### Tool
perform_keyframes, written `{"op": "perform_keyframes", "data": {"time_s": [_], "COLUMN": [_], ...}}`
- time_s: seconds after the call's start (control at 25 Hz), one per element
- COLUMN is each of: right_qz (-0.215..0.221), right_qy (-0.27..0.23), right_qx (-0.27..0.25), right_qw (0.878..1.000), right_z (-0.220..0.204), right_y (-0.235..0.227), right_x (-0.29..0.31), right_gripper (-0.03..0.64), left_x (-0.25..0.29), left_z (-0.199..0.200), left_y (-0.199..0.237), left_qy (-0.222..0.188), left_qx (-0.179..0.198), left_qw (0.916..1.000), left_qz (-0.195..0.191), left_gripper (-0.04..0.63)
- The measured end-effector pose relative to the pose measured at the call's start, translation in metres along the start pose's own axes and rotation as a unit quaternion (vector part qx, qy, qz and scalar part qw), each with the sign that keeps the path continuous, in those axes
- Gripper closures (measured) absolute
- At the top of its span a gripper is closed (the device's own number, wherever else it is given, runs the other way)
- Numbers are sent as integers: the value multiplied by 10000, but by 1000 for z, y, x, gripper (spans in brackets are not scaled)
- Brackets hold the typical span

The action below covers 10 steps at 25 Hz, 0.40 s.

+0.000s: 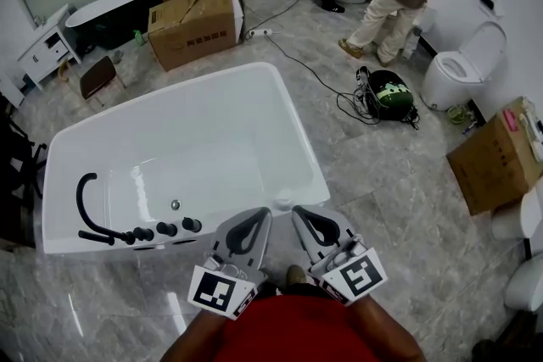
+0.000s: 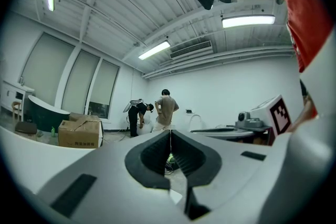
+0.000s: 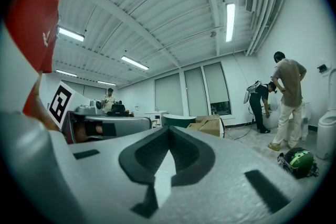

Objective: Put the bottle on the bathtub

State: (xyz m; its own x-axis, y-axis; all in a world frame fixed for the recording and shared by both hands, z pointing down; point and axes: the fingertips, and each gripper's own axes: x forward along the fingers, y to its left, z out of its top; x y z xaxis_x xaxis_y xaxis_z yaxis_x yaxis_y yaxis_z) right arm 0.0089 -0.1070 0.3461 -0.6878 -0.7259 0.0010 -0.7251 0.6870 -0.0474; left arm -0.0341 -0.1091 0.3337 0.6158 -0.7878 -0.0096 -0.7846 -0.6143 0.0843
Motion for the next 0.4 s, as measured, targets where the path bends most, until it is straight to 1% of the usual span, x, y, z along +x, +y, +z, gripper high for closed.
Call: {"op": "perform_keyframes", "data": {"time_s": [0.12,0.24,0.4], "right_qz": [-23,-48,-89], "right_qy": [41,53,87], "right_qx": [-35,-22,-4], "right_qw": [10000,10000,9999], "right_z": [-2,-4,-6], "right_y": [-2,-4,-11], "right_x": [0,0,1], "right_gripper": [612,612,612], "left_x": [0,2,7], "left_z": [-5,-2,-1], "left_y": [-1,2,2], "left_qy": [99,3,-14], "left_qx": [-46,6,14], "left_qw": [9999,10000,10000], "left_qz": [-44,4,-4], "left_gripper": [584,584,584]}}
